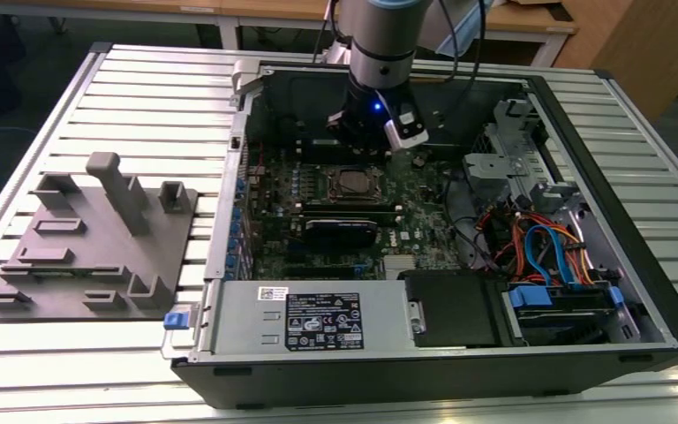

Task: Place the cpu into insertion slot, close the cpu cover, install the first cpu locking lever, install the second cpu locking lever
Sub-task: 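Install the first cpu locking lever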

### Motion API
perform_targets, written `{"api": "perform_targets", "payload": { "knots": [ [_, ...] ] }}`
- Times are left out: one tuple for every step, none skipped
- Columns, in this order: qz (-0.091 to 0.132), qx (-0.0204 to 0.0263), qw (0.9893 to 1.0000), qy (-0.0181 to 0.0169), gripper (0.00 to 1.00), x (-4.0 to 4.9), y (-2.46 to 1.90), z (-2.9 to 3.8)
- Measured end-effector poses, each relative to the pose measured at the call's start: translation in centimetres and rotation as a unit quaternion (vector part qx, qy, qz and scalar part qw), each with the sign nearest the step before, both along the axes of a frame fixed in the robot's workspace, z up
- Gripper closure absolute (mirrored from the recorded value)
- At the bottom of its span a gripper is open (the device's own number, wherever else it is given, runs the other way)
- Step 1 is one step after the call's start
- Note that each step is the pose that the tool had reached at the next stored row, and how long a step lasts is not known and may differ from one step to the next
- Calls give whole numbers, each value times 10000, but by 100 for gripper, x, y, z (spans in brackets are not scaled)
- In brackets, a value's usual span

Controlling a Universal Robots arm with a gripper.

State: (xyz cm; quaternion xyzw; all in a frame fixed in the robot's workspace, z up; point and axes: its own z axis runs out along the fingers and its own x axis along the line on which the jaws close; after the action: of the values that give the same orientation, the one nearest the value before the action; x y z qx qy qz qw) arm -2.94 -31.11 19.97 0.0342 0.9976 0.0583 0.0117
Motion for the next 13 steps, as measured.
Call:
{"api": "perform_targets", "payload": {
  "knots": [
    [0, 0, 10000, 0, 90, 0, 0, -2],
    [0, 0, 10000, 0, 90, 0, 0, -5],
    [0, 0, 10000, 0, 90, 1, 1, -11],
    [0, 0, 10000, 1, 90, 0, 0, -16],
    [0, 0, 10000, 1, 90, 0, 0, -20],
    [0, -1, 10000, 1, 90, 0, 0, -20],
    [0, -1, 10000, 1, 90, 0, 0, -20],
    [0, -1, 10000, 1, 90, 0, 0, -21],
    [0, 0, 10000, 0, 90, 0, 0, -21],
    [0, 1, 10000, 0, 90, 0, 0, -20],
    [0, 0, 10000, -1, 90, 0, 0, -17],
    [0, 0, 10000, 0, 90, 0, 0, -13],
    [0, 0, 10000, 0, 90, 0, 0, -9]
  ]
}}
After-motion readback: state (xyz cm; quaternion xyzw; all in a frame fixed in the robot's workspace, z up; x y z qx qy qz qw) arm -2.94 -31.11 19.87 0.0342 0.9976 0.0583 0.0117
